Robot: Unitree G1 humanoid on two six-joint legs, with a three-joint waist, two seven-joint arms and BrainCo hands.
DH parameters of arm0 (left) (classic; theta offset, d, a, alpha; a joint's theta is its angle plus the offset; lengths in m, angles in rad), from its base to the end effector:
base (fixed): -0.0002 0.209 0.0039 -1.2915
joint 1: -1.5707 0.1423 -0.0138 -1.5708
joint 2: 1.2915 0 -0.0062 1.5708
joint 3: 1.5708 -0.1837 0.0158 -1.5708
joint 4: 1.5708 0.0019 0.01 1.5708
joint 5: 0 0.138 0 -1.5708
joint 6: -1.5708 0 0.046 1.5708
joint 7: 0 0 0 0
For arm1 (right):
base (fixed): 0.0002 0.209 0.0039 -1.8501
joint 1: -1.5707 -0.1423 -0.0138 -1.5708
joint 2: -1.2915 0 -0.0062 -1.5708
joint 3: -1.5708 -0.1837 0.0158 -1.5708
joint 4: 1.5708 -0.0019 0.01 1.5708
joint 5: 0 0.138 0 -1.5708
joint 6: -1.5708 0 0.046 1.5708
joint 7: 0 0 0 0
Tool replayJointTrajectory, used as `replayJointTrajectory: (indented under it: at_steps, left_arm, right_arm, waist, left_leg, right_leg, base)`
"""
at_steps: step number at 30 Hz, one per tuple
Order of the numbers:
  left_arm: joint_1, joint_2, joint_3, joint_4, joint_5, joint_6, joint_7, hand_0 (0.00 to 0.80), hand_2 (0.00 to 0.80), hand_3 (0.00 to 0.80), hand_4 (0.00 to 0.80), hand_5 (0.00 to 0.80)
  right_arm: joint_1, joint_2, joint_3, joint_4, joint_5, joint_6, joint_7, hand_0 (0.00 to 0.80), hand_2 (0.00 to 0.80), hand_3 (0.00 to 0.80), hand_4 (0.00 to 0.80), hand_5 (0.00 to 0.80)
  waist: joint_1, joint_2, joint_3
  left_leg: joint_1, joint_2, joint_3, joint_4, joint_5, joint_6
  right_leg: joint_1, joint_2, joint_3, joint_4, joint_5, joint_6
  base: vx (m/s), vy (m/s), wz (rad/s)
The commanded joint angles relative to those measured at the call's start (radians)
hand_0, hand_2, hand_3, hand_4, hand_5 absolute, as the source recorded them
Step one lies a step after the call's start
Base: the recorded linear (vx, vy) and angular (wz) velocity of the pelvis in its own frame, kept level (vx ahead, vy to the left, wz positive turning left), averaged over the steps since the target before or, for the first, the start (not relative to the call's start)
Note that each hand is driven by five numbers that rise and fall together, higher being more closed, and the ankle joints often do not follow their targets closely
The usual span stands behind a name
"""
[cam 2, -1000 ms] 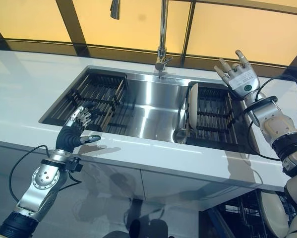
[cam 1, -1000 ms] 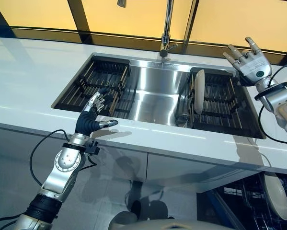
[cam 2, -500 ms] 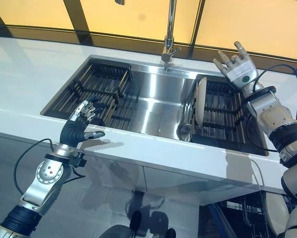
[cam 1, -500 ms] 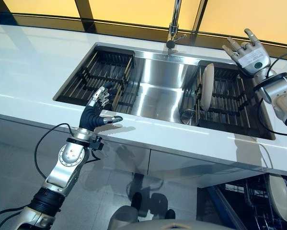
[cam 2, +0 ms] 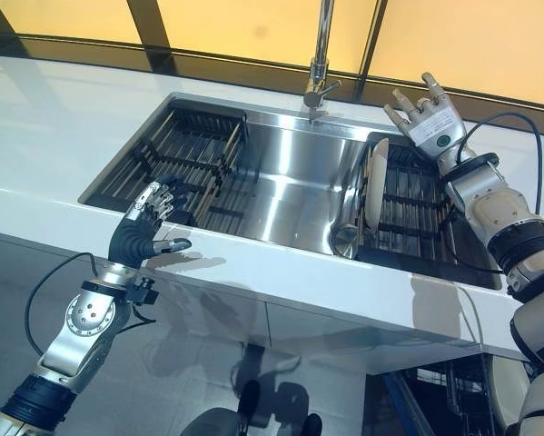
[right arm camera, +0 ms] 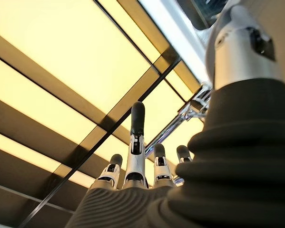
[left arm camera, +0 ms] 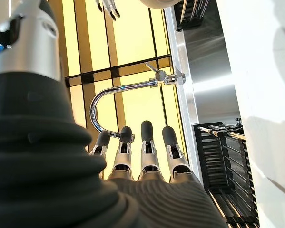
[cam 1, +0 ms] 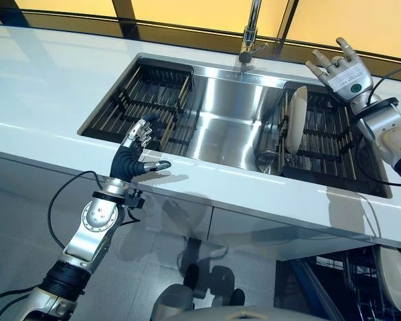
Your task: Take plates into dishwasher
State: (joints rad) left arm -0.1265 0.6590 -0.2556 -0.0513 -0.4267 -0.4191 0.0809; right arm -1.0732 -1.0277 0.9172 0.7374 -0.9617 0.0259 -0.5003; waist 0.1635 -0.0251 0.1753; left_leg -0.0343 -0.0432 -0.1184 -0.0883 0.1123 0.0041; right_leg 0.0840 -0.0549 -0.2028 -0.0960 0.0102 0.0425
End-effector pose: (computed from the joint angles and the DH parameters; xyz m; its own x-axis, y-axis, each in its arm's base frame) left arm 0.2167 0.2093 0.1065 0.8716 -0.2591 0.4162 0.1865 0.9604 0.2071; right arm 0.3262 -0.2875 0.2163 0.8952 0.2908 0.3377 0.4442 -0.6413 -0.6256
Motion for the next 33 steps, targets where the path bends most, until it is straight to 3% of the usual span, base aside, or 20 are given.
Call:
replayJointTrajectory:
  at_steps: [1, 33]
  left_arm:
    - [-0.079, 0.042, -0.02, -0.007, -0.011, -0.07, 0.017, 0.0, 0.0, 0.0, 0.0, 0.0]
    - [-0.091, 0.046, -0.033, -0.007, -0.006, -0.113, 0.027, 0.0, 0.0, 0.0, 0.0, 0.0]
  right_arm:
    - [-0.176, -0.035, 0.095, 0.04, -0.013, 0.028, -0.006, 0.0, 0.0, 0.0, 0.0, 0.0]
    - [-0.214, -0.01, 0.163, 0.019, -0.07, -0.032, 0.02, 0.0, 0.0, 0.0, 0.0, 0.0]
  waist:
    - [0.016, -0.013, -0.012]
    - [0.03, -0.013, 0.034]
  left_leg:
    - [0.025, -0.033, -0.019, 0.001, -0.092, 0.037]
    - [0.0, -0.036, -0.027, 0.001, -0.083, 0.032]
  right_leg:
    - [-0.044, 0.031, -0.007, 0.009, 0.001, -0.01]
    - [-0.069, 0.026, -0.015, 0.009, 0.011, -0.01]
  base:
    - [0.0, 0.0, 0.0]
    - [-0.005, 0.001, 0.02]
